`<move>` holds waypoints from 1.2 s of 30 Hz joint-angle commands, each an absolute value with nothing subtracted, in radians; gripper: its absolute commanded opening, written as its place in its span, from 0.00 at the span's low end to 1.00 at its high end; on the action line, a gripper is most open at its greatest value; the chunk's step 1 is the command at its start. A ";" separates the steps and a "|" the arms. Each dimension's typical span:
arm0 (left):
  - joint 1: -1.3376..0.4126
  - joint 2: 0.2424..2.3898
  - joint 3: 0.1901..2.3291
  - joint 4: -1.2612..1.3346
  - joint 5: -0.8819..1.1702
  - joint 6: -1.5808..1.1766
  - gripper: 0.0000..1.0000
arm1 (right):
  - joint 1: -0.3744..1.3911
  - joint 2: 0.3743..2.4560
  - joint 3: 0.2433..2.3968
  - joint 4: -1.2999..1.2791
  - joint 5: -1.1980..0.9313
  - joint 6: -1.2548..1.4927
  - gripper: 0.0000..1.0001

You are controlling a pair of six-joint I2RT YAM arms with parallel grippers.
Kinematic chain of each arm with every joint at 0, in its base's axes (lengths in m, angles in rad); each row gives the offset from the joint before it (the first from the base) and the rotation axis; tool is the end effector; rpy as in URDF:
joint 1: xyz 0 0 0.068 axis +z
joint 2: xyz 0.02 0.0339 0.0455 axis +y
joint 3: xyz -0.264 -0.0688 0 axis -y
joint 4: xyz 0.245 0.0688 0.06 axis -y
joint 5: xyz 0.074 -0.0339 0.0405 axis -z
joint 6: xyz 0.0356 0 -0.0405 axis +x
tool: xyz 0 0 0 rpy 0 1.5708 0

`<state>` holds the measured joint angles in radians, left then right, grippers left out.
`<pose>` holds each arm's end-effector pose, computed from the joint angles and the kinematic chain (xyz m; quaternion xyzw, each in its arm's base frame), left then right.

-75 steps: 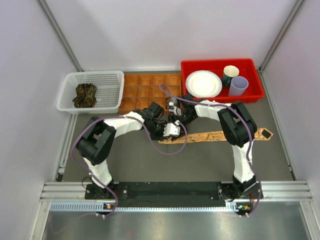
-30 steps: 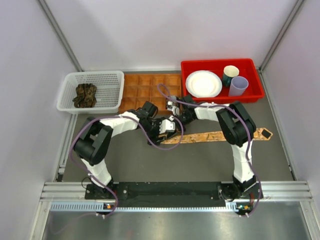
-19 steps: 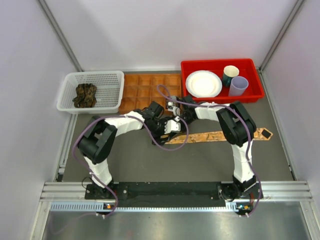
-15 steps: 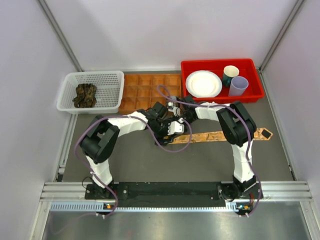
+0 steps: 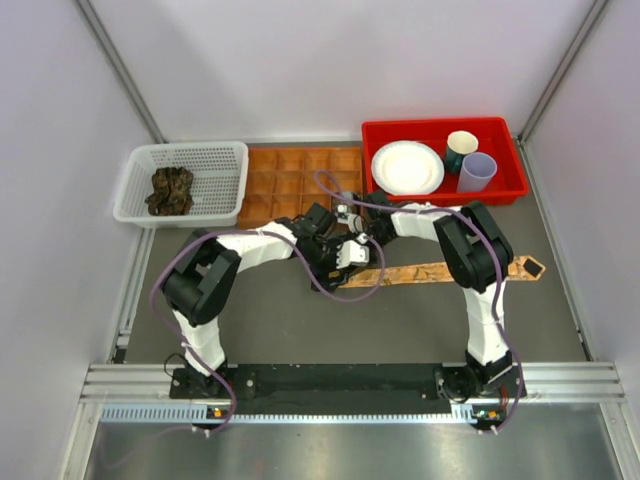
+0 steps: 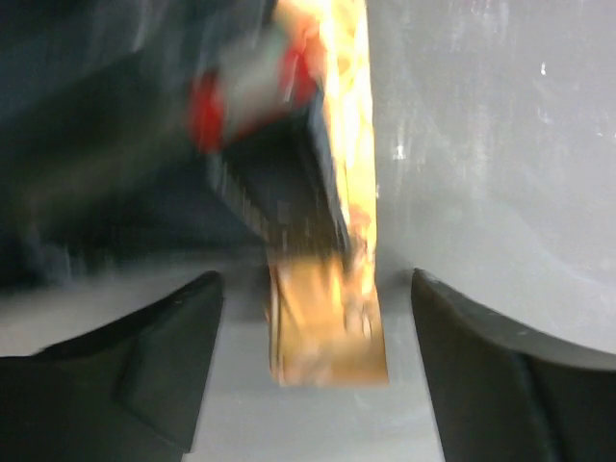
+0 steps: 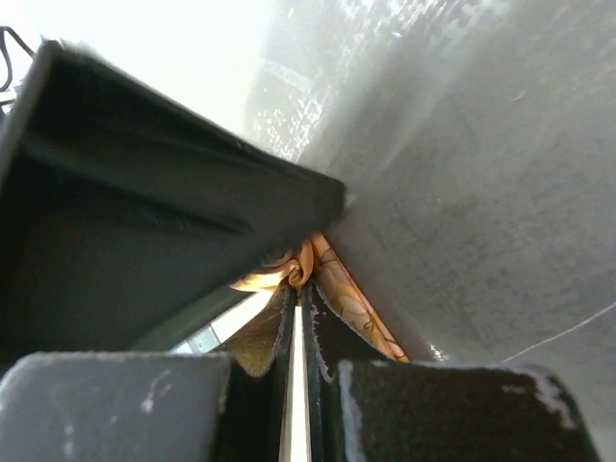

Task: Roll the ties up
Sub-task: Roll the tie at the center of the board.

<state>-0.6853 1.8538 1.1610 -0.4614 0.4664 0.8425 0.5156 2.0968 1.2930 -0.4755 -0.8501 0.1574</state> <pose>0.2712 -0.2424 0.1599 0.6930 0.6544 -0.2096 0.2183 0.3294 0.2174 0.1137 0.2195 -0.8763 -0.4288 0.0098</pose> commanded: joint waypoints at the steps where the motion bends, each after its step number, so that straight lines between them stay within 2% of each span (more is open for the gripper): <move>1: -0.582 1.745 1.068 -0.408 0.645 0.764 0.90 | 0.462 2.183 1.281 -0.600 -0.664 0.224 0.00; 2: -0.534 1.721 1.051 -0.379 0.699 0.749 0.93 | 0.462 2.183 1.279 -0.604 -0.663 0.222 0.00; 3: -0.505 1.695 1.022 -0.250 0.832 0.674 0.96 | 0.462 2.186 1.279 -0.603 -0.661 0.221 0.00; 4: -0.477 1.649 0.947 -0.163 0.872 0.610 0.99 | 0.463 2.187 1.284 -0.607 -0.661 0.218 0.00; 10: -0.453 1.589 0.796 0.145 0.945 0.497 0.99 | 0.462 2.197 1.293 -0.632 -0.670 0.204 0.00; 11: -0.453 1.597 0.801 0.135 0.942 0.505 0.98 | 0.463 2.195 1.293 -0.634 -0.676 0.203 0.00; 15: -0.460 1.650 0.871 0.005 0.926 0.615 0.83 | 0.471 2.189 1.292 -0.626 -0.718 0.206 0.00; 19: -0.558 1.689 1.026 -0.222 0.781 0.678 0.77 | 0.483 2.184 1.293 -0.627 -0.741 0.201 0.00; 20: -0.574 1.686 1.058 -0.312 0.691 0.705 0.77 | 0.486 2.181 1.292 -0.627 -0.745 0.199 0.00; 26: -0.569 1.675 1.056 -0.428 0.549 0.853 0.80 | 0.509 2.172 1.282 -0.615 -0.778 0.199 0.00; 31: -0.568 1.658 0.994 -0.445 0.581 0.908 0.83 | 0.540 2.168 1.289 -0.615 -0.805 0.213 0.00; 36: -0.568 1.686 0.999 -0.456 0.601 0.920 0.81 | 0.545 2.174 1.276 -0.621 -0.808 0.207 0.00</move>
